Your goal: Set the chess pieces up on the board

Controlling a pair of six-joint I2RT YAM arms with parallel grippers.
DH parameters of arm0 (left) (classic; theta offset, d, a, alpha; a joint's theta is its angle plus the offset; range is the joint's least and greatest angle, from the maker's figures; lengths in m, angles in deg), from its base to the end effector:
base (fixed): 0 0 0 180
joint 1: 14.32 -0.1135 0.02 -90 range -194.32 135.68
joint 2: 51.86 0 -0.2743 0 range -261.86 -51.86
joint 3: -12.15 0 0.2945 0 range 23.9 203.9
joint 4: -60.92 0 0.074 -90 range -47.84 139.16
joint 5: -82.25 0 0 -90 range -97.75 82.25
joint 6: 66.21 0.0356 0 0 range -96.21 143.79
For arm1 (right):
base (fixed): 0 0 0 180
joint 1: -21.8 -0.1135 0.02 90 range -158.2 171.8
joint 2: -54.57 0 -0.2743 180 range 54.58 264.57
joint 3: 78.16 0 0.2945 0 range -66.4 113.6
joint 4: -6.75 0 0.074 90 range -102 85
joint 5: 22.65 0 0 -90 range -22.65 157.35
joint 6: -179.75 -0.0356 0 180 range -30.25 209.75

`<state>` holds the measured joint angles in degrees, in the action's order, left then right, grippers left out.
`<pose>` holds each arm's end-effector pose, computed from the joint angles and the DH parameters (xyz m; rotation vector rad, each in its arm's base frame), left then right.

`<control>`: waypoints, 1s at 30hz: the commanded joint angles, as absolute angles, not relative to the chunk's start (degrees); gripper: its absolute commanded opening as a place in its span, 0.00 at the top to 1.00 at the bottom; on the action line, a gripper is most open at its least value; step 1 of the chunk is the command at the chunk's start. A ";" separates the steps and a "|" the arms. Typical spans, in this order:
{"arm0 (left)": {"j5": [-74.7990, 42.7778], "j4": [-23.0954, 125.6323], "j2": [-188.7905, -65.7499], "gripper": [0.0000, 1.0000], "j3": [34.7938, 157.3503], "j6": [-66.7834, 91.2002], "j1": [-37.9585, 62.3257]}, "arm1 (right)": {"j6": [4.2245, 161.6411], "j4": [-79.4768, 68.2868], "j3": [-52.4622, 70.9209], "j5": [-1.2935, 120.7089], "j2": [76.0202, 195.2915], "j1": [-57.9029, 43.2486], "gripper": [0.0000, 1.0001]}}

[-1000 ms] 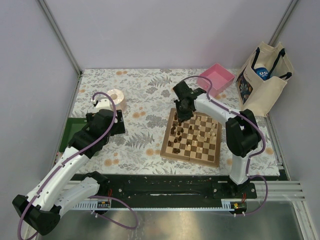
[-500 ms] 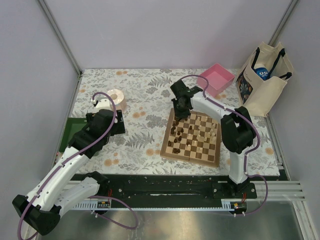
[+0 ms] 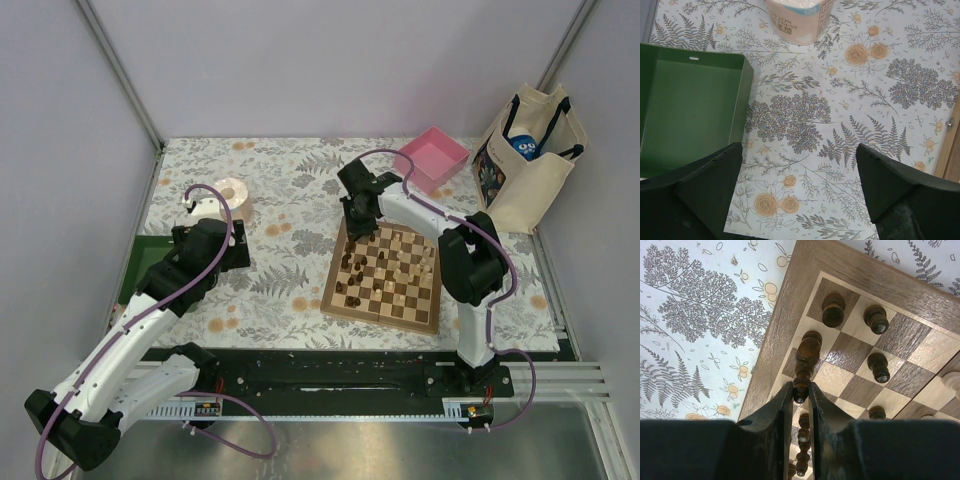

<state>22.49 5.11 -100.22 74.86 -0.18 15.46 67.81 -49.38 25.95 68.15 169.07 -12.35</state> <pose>0.1838 -0.0845 0.3221 -0.1537 2.1754 0.0805 0.3868 0.2618 0.2095 -0.2898 2.7472 0.2529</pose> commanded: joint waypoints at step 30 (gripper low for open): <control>23.01 6.10 -97.83 0.01 74.44 0.15 15.22 | 68.30 -48.42 18.07 72.55 151.27 -12.04 0.50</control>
<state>22.47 5.09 -99.22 74.86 -0.18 15.46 69.10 -49.42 22.06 72.69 157.66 -12.26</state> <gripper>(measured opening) 0.988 0.496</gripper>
